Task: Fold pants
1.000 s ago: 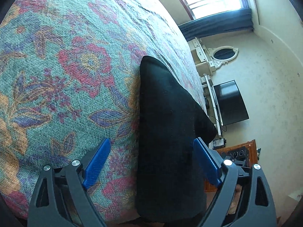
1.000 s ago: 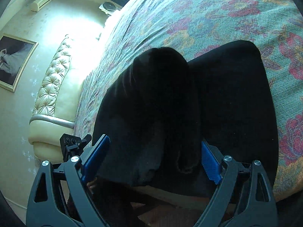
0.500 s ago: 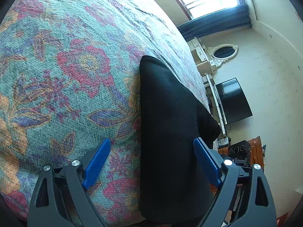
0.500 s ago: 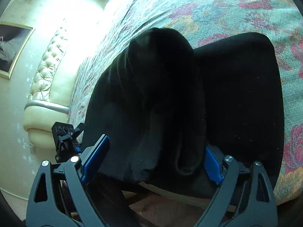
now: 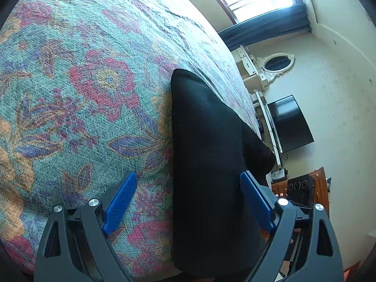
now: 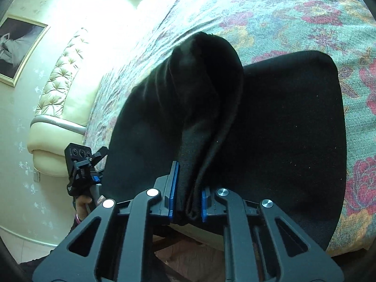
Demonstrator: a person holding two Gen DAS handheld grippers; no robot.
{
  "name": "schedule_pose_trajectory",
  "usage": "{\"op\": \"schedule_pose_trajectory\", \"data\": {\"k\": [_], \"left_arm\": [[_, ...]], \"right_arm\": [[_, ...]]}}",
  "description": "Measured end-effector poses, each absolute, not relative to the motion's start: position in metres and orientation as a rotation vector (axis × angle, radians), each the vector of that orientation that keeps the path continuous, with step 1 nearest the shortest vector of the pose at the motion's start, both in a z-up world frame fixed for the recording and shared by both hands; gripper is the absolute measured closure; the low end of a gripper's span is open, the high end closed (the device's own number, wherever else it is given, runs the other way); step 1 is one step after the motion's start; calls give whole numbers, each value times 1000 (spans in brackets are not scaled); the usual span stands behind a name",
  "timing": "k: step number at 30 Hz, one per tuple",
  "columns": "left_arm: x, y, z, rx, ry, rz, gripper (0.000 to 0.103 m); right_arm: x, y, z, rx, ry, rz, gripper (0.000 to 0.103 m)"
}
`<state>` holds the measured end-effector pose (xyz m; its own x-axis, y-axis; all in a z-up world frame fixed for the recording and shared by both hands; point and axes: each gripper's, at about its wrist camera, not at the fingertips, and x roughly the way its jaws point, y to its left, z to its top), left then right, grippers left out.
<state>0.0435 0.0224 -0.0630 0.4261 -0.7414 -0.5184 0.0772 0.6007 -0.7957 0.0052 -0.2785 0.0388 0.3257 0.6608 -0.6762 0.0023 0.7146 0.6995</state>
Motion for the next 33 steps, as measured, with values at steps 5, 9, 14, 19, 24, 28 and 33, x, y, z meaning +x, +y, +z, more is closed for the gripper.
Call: {"op": "schedule_pose_trajectory", "data": {"k": [5, 9, 14, 19, 24, 28, 33], "left_arm": [[43, 20, -60, -775, 1013, -579, 15], [41, 16, -56, -792, 1003, -595, 15], [38, 1, -49, -796, 995, -651, 15], [34, -21, -46, -772, 998, -692, 15], [33, -32, -58, -731, 1045, -684, 15], [27, -35, -58, -699, 1040, -689, 15], [25, -26, -61, -780, 1039, -714, 15]], "right_arm": [[-1, -293, 60, 704, 1100, 518, 89], [-9, -314, 67, 713, 1068, 490, 89], [-23, -346, 55, 733, 1081, 434, 89], [-31, -362, 27, 764, 1119, 402, 89], [-28, -363, 4, 809, 1134, 410, 89], [-32, -379, 4, 837, 1122, 426, 77], [-44, -404, 13, 903, 1057, 404, 34]]}}
